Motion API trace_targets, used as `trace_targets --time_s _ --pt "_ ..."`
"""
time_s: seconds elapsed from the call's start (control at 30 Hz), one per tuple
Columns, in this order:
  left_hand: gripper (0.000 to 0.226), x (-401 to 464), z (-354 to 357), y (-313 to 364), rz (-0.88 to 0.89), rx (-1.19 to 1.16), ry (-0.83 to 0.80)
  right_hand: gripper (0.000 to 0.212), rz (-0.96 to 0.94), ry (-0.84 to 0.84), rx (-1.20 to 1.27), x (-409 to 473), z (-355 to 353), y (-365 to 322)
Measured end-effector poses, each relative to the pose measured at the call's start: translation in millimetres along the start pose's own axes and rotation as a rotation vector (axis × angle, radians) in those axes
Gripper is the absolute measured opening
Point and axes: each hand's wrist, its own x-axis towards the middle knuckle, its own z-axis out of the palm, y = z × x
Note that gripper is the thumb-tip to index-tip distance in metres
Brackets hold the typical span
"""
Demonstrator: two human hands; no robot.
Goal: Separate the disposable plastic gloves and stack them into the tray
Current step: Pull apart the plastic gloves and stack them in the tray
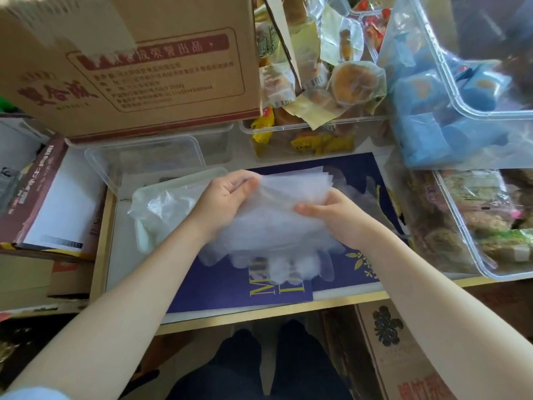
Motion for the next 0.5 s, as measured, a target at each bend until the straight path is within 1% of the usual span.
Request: trace_targets --time_s 0.03,0.1,0.13,0.17,0.23,0.27,0.3,0.33,0.37,0.4,0.43,0.5 --pt "0.017 0.5 2.1 0.3 0.005 -0.015 0.017 0.025 0.031 -0.014 0.003 -0.2 -2.1 0.3" --pt "0.017 0.8 5.8 1.9 0.005 -0.042 0.035 0.014 0.075 -0.058 0.008 -2.1 -6.2 0.5" --pt "0.017 1.1 7.2 2.9 0.009 -0.065 0.036 0.018 0.077 -0.084 0.027 -2.3 -9.4 1.9" --pt "0.017 1.7 9.3 3.8 0.016 -0.081 0.037 0.030 0.076 -0.098 0.039 -2.5 -11.6 2.8" --pt "0.013 1.5 13.1 3.8 0.015 -0.126 0.034 0.055 0.075 -0.069 0.051 -3.1 -13.1 2.7" --pt "0.010 0.7 13.7 3.1 -0.007 -0.179 0.016 0.061 0.056 -0.044 0.053 -2.9 -15.0 2.6" --pt "0.016 0.1 13.8 1.7 -0.053 -0.244 -0.008 0.060 0.038 -0.031 0.052 -3.0 -17.0 2.2" --pt "0.026 -1.1 13.6 0.1 -0.114 -0.303 -0.045 0.055 0.020 -0.017 0.055 -2.8 -19.3 2.1" --pt "0.030 -2.5 13.6 -2.7 -0.165 -0.313 -0.074 0.046 0.005 -0.004 0.062 -3.4 -21.0 1.0" --pt "0.026 -3.9 13.4 -5.6 -0.202 -0.279 -0.079 0.036 -0.009 0.004 0.074 -4.7 -23.2 -0.3" --pt "0.018 -4.5 13.3 -9.2 -0.213 -0.209 -0.064 0.028 -0.012 0.010 0.098 -6.3 -24.3 -2.6" --pt "0.007 -4.7 12.9 -15.2 -0.215 -0.101 -0.008 0.017 -0.010 -0.014 0.107 -10.0 -25.3 -5.7"
